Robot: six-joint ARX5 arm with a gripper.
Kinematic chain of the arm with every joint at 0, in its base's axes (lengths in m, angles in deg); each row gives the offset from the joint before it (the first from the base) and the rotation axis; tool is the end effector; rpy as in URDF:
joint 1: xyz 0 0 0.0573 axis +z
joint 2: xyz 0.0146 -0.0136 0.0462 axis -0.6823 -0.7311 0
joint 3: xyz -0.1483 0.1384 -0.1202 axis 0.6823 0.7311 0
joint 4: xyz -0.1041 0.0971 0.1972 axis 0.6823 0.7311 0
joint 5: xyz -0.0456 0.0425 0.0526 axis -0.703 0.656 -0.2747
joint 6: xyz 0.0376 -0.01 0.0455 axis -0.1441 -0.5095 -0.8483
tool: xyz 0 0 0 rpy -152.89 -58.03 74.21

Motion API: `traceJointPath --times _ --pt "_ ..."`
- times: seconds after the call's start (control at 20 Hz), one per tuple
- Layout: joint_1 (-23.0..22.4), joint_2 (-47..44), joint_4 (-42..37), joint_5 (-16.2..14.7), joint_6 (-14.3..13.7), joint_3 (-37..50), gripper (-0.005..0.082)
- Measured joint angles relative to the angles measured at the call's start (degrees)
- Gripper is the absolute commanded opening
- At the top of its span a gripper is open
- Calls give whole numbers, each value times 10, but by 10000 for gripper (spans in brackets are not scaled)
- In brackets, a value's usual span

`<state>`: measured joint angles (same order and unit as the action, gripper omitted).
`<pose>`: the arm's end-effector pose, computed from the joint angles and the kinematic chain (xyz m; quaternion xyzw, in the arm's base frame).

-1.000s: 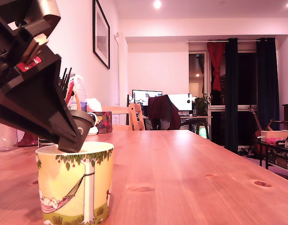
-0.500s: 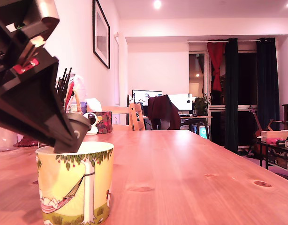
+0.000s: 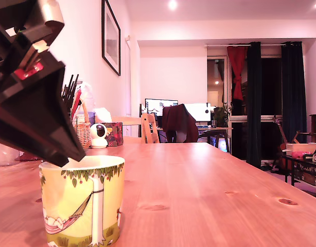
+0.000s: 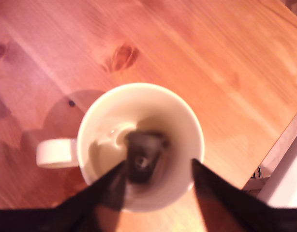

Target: Pick the coffee capsule and then drop it inside the coffee cup in front of you

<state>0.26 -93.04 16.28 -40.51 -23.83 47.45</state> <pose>0.1505 -0.1506 0.1689 0.0575 0.4418 -0.3892 0.8063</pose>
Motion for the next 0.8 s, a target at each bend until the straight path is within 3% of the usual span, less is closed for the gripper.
traceJointPath --times 0.2,0.3,0.4,0.55,0.8 --pt "0 0 0 0 0 -21 707" --pt "0 0 0 0 0 -26 659" --pt "0 0 0 0 0 -27 490" --pt "0 0 4 0 0 -32 -16" --pt "0 0 7 21 0 -35 -21"
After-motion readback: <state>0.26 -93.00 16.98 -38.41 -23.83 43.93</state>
